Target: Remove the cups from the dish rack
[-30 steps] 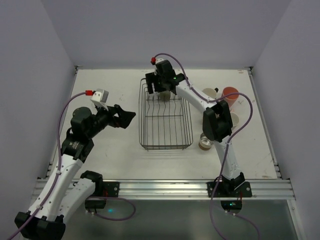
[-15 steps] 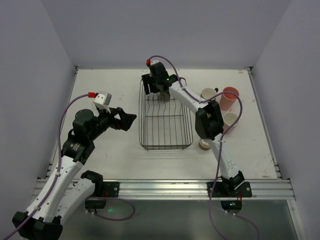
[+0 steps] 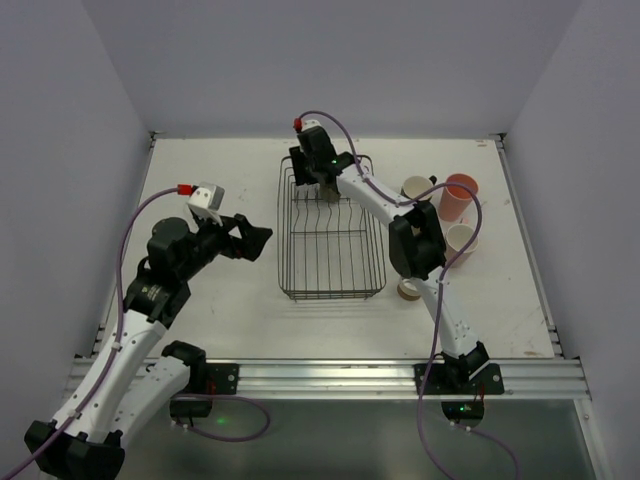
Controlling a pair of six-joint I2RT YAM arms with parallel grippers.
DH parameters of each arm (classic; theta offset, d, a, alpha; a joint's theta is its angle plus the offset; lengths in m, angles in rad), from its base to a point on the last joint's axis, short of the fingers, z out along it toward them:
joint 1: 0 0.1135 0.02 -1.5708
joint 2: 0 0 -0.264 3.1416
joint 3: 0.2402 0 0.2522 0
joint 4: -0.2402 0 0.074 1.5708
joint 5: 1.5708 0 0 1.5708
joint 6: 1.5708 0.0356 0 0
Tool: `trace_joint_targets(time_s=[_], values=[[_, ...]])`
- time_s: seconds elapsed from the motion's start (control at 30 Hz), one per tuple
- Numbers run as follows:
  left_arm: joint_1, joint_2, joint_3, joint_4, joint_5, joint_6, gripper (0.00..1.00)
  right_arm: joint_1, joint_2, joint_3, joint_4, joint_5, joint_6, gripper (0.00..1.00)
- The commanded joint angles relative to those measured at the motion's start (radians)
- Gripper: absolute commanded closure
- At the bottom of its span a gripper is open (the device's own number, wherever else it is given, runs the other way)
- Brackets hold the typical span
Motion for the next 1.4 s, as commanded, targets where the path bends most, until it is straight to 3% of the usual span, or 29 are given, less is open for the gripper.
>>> trace_joint_targets(time_s=[0.0, 0.13, 0.47, 0.57, 0.8, 0.93, 1.13, 1.33, 1.37], values=[[-0.005, 0.004, 0.007, -0.003, -0.018, 0.021, 0.0, 0.007, -0.045, -0.031, 0.067, 0.025, -0.009, 0.56], [0.0, 0.016, 0.006, 0.011, -0.013, 0.006, 0.0, 0.007, -0.167, -0.132, 0.192, 0.007, 0.014, 0.68], [0.0, 0.047, -0.005, 0.129, 0.088, -0.129, 0.02, 0.007, -0.512, -0.416, 0.424, -0.073, 0.104, 0.72], [0.0, 0.061, -0.024, 0.228, 0.111, -0.197, 0.05, 0.008, -0.598, -0.544, 0.492, -0.119, 0.15, 0.72], [0.0, 0.166, -0.037, 0.422, 0.201, -0.378, 0.13, 0.007, -0.954, -1.041, 0.765, -0.343, 0.38, 0.73], [-0.002, 0.24, -0.051, 0.596, 0.299, -0.506, 0.16, 0.008, -1.1, -1.196, 0.923, -0.49, 0.538, 0.73], [-0.003, 0.25, -0.071, 0.738, 0.369, -0.6, 0.21, 0.01, -1.122, -1.296, 1.058, -0.618, 0.682, 0.73], [-0.005, 0.256, -0.082, 0.758, 0.417, -0.639, 0.26, 0.013, -1.069, -1.315, 1.159, -0.668, 0.768, 0.72], [-0.005, 0.257, -0.085, 0.758, 0.421, -0.639, 0.31, 0.014, -1.053, -1.309, 1.168, -0.671, 0.774, 0.72]])
